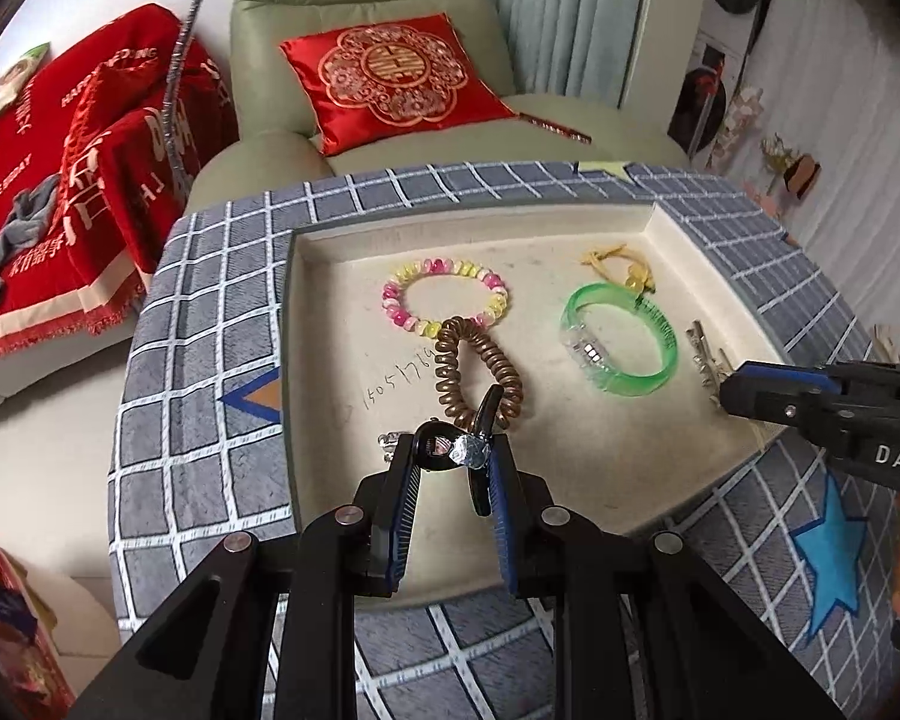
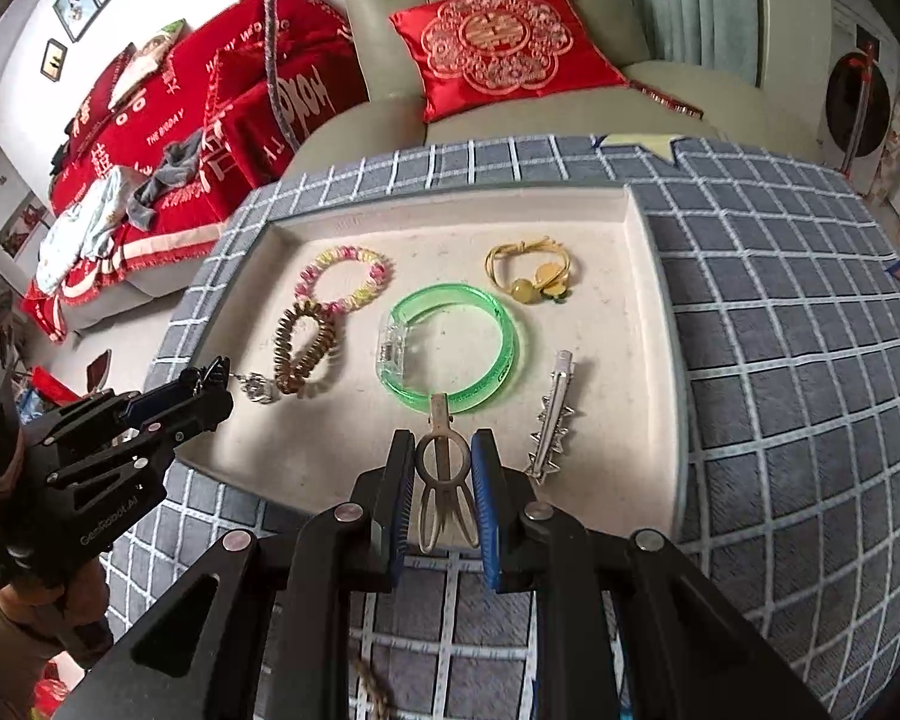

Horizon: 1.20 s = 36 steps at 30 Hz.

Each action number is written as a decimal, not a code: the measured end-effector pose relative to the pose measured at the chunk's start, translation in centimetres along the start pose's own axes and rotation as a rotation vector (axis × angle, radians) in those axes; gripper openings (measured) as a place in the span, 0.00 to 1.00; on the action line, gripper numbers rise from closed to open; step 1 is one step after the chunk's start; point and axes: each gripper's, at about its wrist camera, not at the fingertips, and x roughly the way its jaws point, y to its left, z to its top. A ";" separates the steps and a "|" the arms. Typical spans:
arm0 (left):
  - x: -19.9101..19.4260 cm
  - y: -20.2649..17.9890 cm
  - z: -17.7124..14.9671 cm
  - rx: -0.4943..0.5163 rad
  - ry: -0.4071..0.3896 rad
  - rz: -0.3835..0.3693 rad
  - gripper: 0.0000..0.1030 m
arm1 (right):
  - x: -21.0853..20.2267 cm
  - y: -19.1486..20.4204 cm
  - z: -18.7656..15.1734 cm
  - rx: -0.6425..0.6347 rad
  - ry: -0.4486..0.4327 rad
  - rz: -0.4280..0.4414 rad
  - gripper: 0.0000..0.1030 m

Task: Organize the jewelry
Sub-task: 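Carry both claw clips up and over the tray rim, then lower both claw clips into the tray and open both tools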

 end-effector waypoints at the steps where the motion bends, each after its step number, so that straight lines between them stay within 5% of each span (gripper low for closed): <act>1: 0.4 0.0 0.1 0.007 0.015 -0.004 0.36 | 0.4 0.0 0.1 0.000 0.009 -0.003 0.20; 8: 2.5 0.7 0.6 -0.026 0.072 -0.023 0.36 | 2.8 -0.9 0.3 0.028 0.064 0.000 0.20; 18: 3.5 -0.1 1.3 0.003 0.025 0.067 0.36 | 4.4 -1.5 1.3 0.043 0.041 -0.047 0.20; 32: 3.6 -0.5 1.2 -0.019 -0.011 0.094 0.36 | 4.9 -0.8 1.8 -0.006 0.004 -0.103 0.21; 35: 3.5 -0.6 1.1 -0.015 -0.017 0.099 0.36 | 4.8 -0.7 1.9 -0.009 0.006 -0.097 0.36; 36: 3.5 -0.6 1.1 -0.015 -0.018 0.098 0.36 | 4.8 -0.7 1.9 -0.006 0.006 -0.094 0.52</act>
